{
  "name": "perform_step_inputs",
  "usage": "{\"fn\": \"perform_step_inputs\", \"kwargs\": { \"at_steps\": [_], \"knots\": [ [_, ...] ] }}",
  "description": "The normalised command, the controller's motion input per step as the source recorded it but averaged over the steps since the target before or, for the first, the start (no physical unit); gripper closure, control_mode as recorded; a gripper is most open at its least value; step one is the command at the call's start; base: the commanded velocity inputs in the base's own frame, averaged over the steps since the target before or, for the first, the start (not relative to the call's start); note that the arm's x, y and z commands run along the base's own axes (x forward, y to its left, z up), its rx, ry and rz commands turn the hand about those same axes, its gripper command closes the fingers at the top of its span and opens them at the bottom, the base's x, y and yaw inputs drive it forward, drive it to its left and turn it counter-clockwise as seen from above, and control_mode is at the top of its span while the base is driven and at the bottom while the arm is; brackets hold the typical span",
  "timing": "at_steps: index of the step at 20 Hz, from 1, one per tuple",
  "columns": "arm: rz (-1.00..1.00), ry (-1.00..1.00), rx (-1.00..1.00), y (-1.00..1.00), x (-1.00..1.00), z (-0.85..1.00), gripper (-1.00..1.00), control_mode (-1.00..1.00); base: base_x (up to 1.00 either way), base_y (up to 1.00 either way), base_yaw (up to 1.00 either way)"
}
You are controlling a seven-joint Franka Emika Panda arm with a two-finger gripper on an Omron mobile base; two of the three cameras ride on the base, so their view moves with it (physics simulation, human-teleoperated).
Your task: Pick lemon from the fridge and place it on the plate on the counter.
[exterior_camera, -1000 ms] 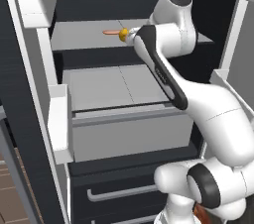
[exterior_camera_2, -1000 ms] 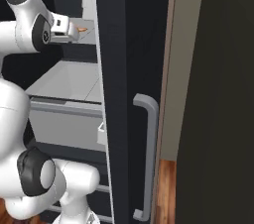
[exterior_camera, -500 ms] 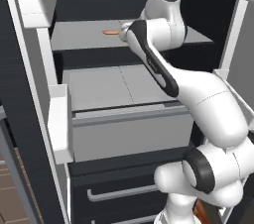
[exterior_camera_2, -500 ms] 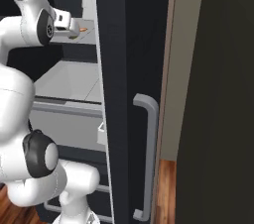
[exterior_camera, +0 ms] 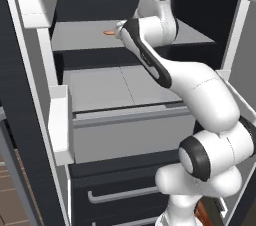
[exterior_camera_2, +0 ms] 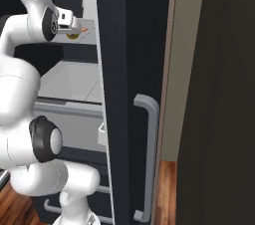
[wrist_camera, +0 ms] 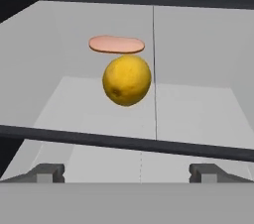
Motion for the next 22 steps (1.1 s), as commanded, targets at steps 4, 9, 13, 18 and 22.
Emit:
{"fn": "perform_step_inputs", "kwargs": {
  "at_steps": [4,9,13,18,22],
  "knots": [
    [0.00,0.00,0.00,0.00,0.36,-0.20,-1.00,-1.00,0.00,0.00,0.00],
    [0.00,0.00,0.00,0.00,0.32,-0.13,-1.00,-1.00,0.00,0.00,0.00],
    [0.00,0.00,0.00,0.00,0.31,0.00,-1.00,-1.00,0.00,0.00,0.00],
    [0.00,0.00,0.00,0.05,0.32,0.00,-1.00,-1.00,0.00,0.00,0.00],
    [-0.01,0.01,0.00,0.14,0.34,0.00,-1.00,-1.00,0.00,0.00,0.00]
  ]
}}
